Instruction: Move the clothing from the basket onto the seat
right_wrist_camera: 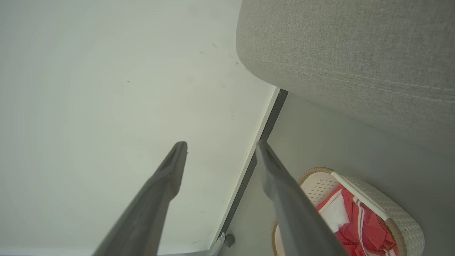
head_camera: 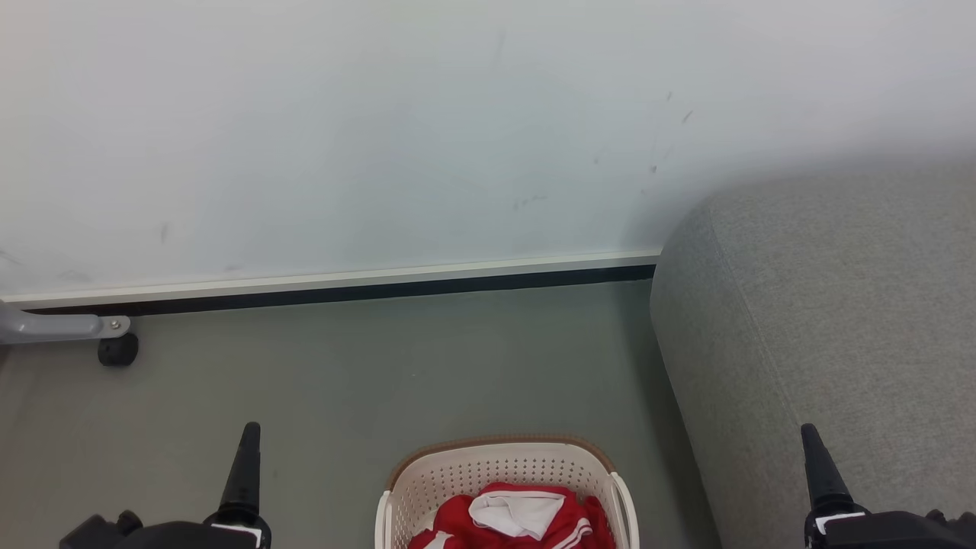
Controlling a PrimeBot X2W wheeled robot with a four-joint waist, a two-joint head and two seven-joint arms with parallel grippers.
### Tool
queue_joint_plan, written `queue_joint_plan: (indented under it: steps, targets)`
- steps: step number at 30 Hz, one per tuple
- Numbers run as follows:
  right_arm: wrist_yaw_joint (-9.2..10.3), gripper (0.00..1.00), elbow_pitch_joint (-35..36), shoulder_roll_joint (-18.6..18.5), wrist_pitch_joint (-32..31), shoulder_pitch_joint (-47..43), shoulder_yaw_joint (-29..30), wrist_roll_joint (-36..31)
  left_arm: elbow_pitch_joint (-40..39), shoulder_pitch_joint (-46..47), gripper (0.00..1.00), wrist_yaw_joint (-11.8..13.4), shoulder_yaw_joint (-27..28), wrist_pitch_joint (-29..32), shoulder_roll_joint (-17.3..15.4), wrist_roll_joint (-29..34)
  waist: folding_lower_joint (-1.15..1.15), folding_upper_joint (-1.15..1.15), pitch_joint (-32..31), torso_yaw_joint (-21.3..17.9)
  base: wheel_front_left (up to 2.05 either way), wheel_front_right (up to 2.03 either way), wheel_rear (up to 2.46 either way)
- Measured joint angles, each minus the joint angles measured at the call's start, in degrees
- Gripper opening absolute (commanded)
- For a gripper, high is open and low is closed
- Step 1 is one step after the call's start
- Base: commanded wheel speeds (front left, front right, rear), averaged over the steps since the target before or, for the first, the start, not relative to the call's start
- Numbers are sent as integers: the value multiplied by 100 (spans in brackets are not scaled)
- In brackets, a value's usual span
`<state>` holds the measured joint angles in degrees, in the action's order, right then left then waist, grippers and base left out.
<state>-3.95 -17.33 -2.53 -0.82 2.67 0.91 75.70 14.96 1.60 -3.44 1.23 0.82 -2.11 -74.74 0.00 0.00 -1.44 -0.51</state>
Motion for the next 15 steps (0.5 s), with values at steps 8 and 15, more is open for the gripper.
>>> queue_joint_plan:
  steps: [8,15]
  targets:
    - [78,100,78,-133,147,7,-309,-673,-137,-7,100,99,-226,-145,-140,886,0,0,-27,-22,0,0,0]
    - [149,100,113,-230,288,28,-583,-1266,-198,-90,100,200,-378,-278,-257,1604,0,0,-47,-42,0,0,0]
